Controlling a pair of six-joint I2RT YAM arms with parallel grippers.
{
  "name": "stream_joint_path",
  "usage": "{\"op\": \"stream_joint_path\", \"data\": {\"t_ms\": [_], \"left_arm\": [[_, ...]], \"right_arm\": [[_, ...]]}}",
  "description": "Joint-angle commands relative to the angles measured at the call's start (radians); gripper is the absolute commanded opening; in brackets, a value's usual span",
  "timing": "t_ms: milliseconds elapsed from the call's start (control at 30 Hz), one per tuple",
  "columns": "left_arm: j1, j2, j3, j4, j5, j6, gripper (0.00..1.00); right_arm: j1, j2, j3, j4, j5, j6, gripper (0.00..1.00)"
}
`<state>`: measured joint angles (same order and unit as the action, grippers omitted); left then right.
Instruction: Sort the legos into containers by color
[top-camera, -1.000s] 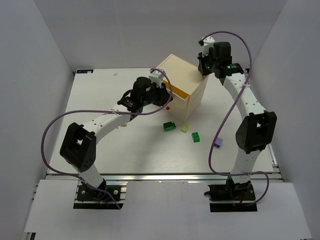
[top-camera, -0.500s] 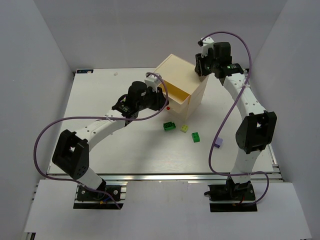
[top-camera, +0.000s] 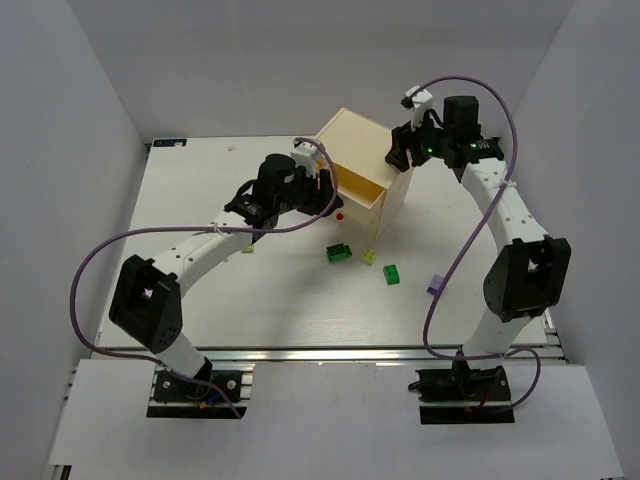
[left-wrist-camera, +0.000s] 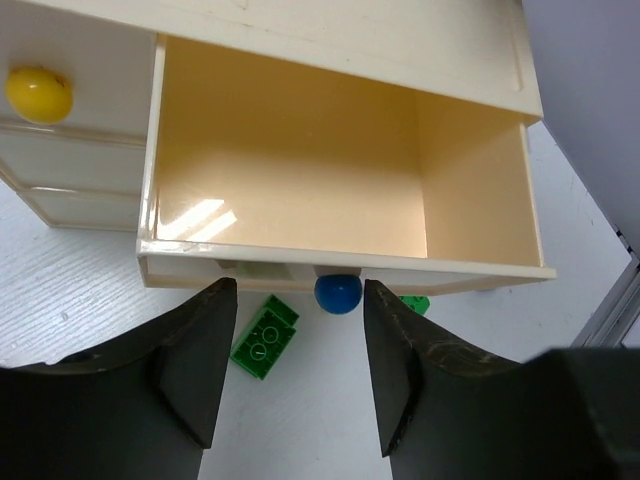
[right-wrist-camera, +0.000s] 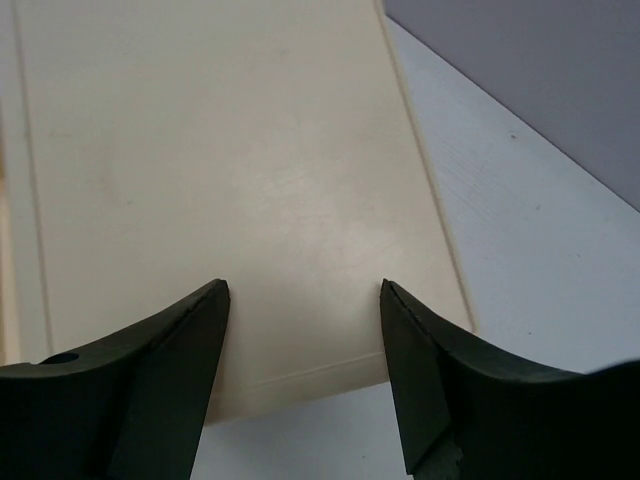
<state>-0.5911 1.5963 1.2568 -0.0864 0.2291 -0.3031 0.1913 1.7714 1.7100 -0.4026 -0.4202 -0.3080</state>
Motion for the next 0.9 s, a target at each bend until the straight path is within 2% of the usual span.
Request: {"op": "stream_joint_path", "data": {"t_ms": [0, 67, 267, 367, 400, 433, 500, 533, 567, 633, 667, 733, 767, 833, 867], "left_arm": [[0.002, -0.061, -0.006, -0.026, 0.013, 0.015, 0.63], [0.002, -0.103, -0.025, -0.032, 0.004, 0.016, 0.61], [0.002, -0.205, -0.079, -0.039, -0.019, 0.016, 0.39], [0.002, -0.248, -0.089, -0.055, -0.05, 0.013, 0.26], [0.002, -0.275, -0.092, -0.064, -0.072, 0.013, 0.23], [0.002, -0.288, -0.097, -0.087, -0.089, 0.012, 0.14], [0.011, -0.346, -0.132, -0.12, -0.16, 0.009, 0.05], [0.011, -0.367, -0.146, -0.162, -0.193, 0.007, 0.0], [0.011, -0.383, -0.175, -0.185, -0.212, 0.002, 0.0], [0.022, -0.423, -0.213, -0.263, -0.334, -0.002, 0.0], [0.022, -0.435, -0.214, -0.289, -0.359, -0.002, 0.0], [0.031, -0.466, -0.256, -0.337, -0.417, -0.007, 0.0], [0.031, -0.475, -0.273, -0.346, -0.431, -0.004, 0.0], [0.04, -0.505, -0.327, -0.363, -0.47, 0.004, 0.1], [0.04, -0.518, -0.344, -0.363, -0.474, 0.018, 0.27]], "right_arm": [[0.002, -0.076, -0.047, -0.05, -0.136, -0.046, 0.67], [0.003, -0.128, -0.068, -0.025, -0.181, -0.055, 0.65], [0.002, -0.285, -0.216, 0.122, -0.403, -0.051, 0.52], [0.0, -0.365, -0.285, 0.208, -0.492, -0.017, 0.36], [-0.001, -0.391, -0.305, 0.235, -0.512, -0.017, 0.2], [-0.003, -0.449, -0.349, 0.242, -0.537, -0.023, 0.13], [-0.003, -0.519, -0.403, 0.219, -0.618, -0.1, 0.0], [-0.003, -0.585, -0.45, 0.19, -0.629, -0.132, 0.0], [-0.001, -0.605, -0.454, 0.072, -0.644, -0.208, 0.0], [0.0, -0.647, -0.478, -0.119, -0.612, -0.345, 0.0], [-0.004, -0.667, -0.51, -0.149, -0.599, -0.345, 0.0], [0.0, -0.722, -0.626, -0.194, -0.546, -0.407, 0.27], [0.0, -0.74, -0.668, -0.199, -0.492, -0.408, 0.5], [-0.001, -0.797, -0.777, -0.182, -0.383, -0.395, 0.6], [0.0, -0.814, -0.809, -0.165, -0.355, -0.382, 0.69]]}}
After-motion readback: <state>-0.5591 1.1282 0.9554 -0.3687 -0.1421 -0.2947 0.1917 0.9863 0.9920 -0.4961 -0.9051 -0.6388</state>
